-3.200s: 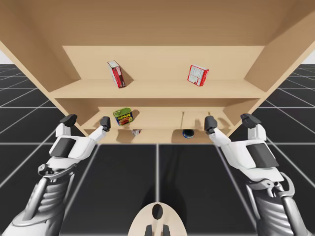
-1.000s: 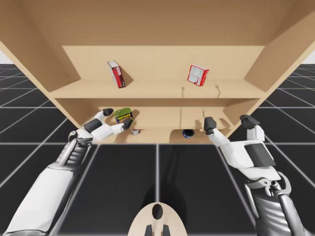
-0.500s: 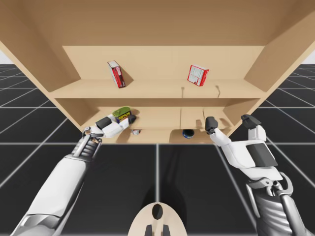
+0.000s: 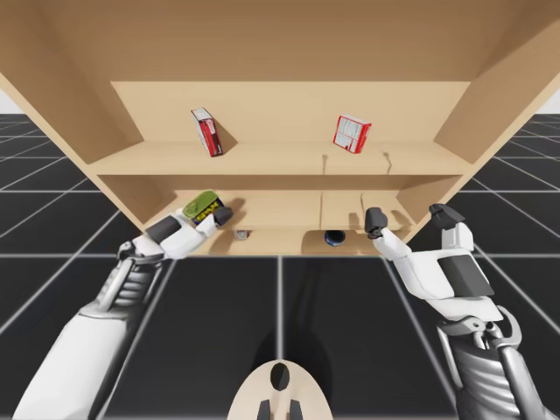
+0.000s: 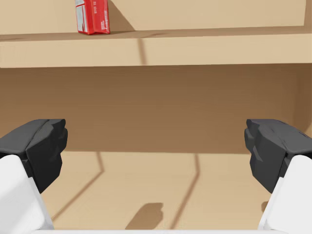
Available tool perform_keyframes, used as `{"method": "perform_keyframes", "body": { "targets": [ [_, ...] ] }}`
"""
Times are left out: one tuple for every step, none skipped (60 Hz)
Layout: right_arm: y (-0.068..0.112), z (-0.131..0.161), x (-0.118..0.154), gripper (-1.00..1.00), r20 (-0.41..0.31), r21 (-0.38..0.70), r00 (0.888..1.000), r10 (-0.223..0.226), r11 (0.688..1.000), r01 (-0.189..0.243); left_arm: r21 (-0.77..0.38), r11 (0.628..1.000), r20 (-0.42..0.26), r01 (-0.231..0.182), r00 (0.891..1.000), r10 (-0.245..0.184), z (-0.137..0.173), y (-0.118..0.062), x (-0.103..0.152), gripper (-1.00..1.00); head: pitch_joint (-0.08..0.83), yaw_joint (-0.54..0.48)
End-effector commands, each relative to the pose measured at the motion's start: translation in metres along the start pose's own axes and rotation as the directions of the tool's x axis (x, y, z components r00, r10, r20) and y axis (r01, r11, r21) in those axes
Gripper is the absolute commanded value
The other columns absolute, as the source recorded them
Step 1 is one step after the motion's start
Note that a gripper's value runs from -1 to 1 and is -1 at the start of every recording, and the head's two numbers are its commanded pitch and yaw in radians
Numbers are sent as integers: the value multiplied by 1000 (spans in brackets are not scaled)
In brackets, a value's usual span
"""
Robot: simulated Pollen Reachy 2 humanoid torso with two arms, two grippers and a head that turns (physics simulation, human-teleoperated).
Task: Look through the shelves, find the meat can, and take it.
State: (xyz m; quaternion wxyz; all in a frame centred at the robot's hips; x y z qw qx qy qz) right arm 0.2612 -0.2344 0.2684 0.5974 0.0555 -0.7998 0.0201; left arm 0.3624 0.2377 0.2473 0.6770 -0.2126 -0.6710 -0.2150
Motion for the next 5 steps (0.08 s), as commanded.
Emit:
{"method": "perform_keyframes", "body": {
  "targets": [
    [2,0,-1,-1000,0,2,1000,-5,1000,5,8,998,108,59,992,-60,31,-15,32,1000,407,245],
    [2,0,-1,-1000,0,2,1000,-5,1000,5,9,998,109,61,992,-62,34,-16,32,1000,406,245],
    [2,0,-1,-1000,0,4,1000,-5,1000,5,14,998,108,65,992,-66,36,-18,32,1000,406,245],
    [2,1,-1,-1000,0,6,1000,-6,1000,6,24,997,109,75,991,-77,44,-21,31,1000,406,246],
    [2,1,-1,-1000,0,6,1000,-6,1000,6,25,997,110,76,991,-79,47,-23,30,1000,406,246]
  ]
}}
